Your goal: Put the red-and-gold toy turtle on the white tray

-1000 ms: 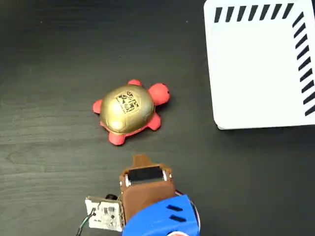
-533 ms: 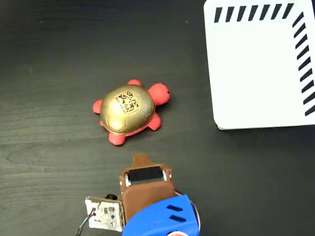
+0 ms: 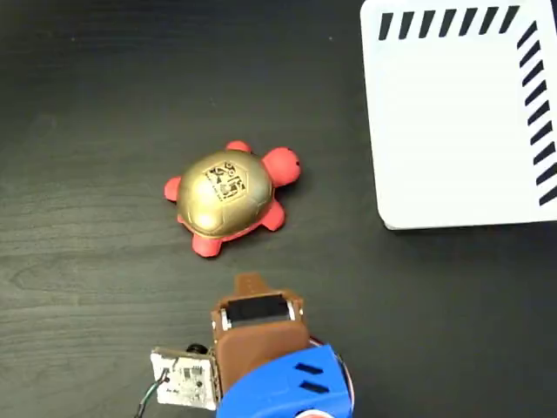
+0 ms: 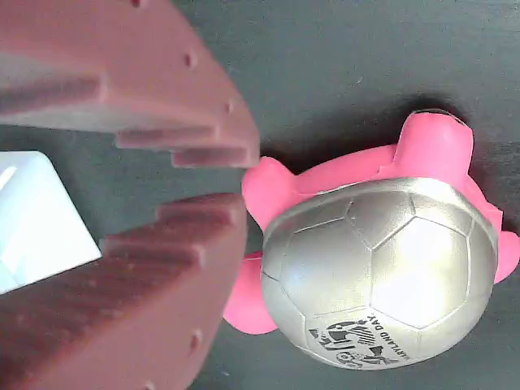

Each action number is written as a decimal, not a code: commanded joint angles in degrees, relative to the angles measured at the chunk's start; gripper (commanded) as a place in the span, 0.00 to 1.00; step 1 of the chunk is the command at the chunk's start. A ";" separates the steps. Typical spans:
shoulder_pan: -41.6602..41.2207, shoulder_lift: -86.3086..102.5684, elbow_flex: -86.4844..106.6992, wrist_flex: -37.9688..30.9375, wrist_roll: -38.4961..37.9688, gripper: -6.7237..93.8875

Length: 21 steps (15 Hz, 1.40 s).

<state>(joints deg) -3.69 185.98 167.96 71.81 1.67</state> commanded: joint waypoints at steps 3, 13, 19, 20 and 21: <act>-0.70 0.26 -0.70 0.62 0.26 0.06; 2.11 -50.19 -40.25 -0.26 -16.35 0.06; 0.35 -77.70 -63.46 14.68 -21.97 0.06; -0.09 -80.16 -64.78 14.68 -21.97 0.06; -0.62 -82.09 -66.18 14.68 -21.97 0.07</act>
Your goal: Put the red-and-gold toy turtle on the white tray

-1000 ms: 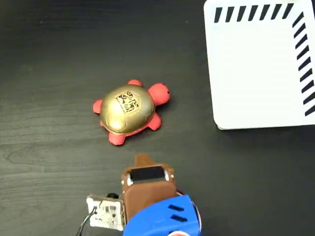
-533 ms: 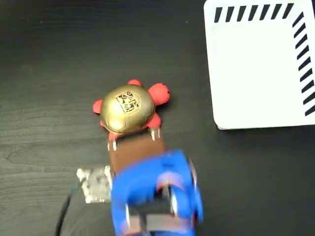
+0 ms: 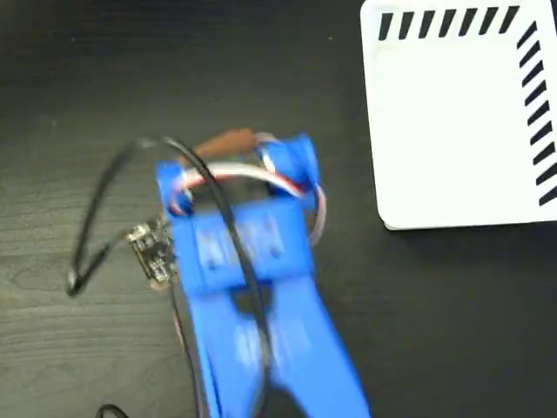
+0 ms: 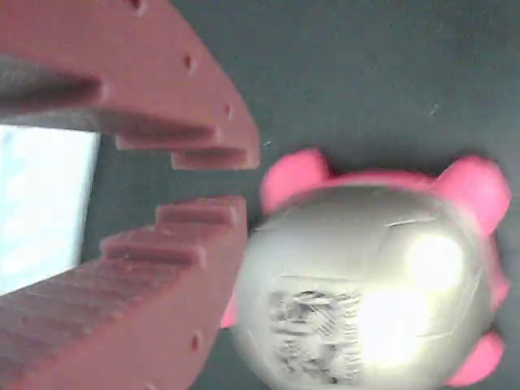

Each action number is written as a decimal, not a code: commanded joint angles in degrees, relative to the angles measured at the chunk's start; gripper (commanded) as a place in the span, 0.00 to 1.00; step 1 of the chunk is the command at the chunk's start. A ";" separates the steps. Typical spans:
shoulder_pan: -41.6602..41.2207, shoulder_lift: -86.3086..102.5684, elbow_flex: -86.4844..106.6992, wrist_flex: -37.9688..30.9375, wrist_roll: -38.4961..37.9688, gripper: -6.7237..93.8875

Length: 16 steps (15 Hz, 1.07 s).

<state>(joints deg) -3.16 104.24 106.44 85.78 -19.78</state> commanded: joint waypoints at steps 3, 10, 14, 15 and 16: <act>-1.14 -6.33 -10.20 3.16 -0.62 0.40; 0.62 -14.85 -13.54 4.39 -5.01 0.68; 0.53 -17.67 -12.22 1.49 -5.19 0.68; 0.53 -18.19 -10.72 -0.62 -5.19 0.68; 0.35 -18.72 -9.14 -2.55 -5.19 0.68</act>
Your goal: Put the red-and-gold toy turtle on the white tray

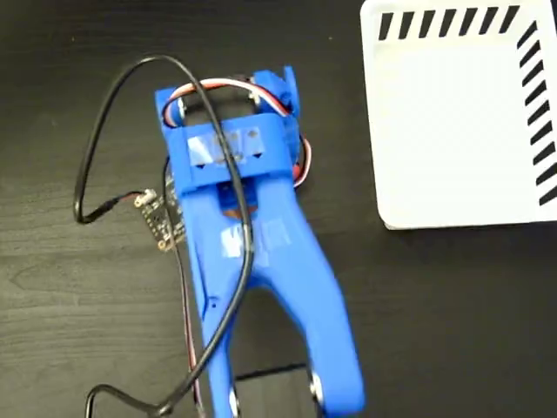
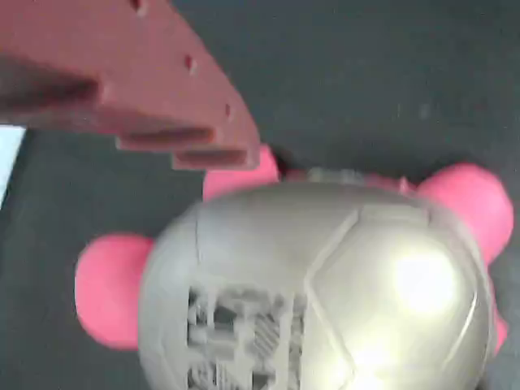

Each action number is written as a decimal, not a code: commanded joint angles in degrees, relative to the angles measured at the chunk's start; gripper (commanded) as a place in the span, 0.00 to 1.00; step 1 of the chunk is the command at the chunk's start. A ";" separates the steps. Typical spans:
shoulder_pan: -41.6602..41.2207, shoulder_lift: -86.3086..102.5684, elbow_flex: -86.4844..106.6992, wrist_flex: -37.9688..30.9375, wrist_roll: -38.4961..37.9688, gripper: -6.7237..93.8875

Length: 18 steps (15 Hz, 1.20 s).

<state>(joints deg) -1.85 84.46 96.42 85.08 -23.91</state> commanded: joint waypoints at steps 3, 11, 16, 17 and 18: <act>-1.58 -0.26 3.87 -5.01 -1.14 0.68; -1.76 -3.96 6.33 -9.49 -2.02 0.62; -1.93 -5.19 8.44 -13.62 -2.11 0.46; -2.02 -5.19 8.53 -13.89 -2.02 0.43; -2.11 -5.19 8.61 -14.06 -1.93 0.39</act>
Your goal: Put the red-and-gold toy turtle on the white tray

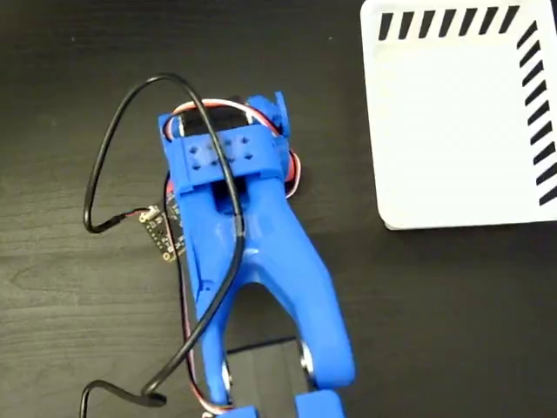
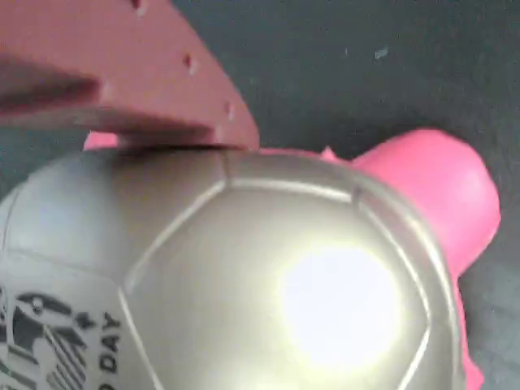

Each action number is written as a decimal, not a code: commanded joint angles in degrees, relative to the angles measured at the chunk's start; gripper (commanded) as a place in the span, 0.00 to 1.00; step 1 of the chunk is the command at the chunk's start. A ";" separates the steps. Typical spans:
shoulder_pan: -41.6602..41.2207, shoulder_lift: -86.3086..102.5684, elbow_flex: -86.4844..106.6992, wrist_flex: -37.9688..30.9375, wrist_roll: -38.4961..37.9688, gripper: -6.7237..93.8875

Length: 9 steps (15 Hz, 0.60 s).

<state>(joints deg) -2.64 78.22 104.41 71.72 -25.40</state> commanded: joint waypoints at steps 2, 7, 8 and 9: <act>-1.41 0.97 0.70 -1.32 -0.35 0.27; -2.02 1.32 -1.32 -1.85 2.64 0.06; -1.93 1.85 -2.90 0.44 2.99 0.06; -1.93 2.99 -5.01 2.99 3.34 0.06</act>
<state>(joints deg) -3.60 78.31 102.92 71.72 -22.24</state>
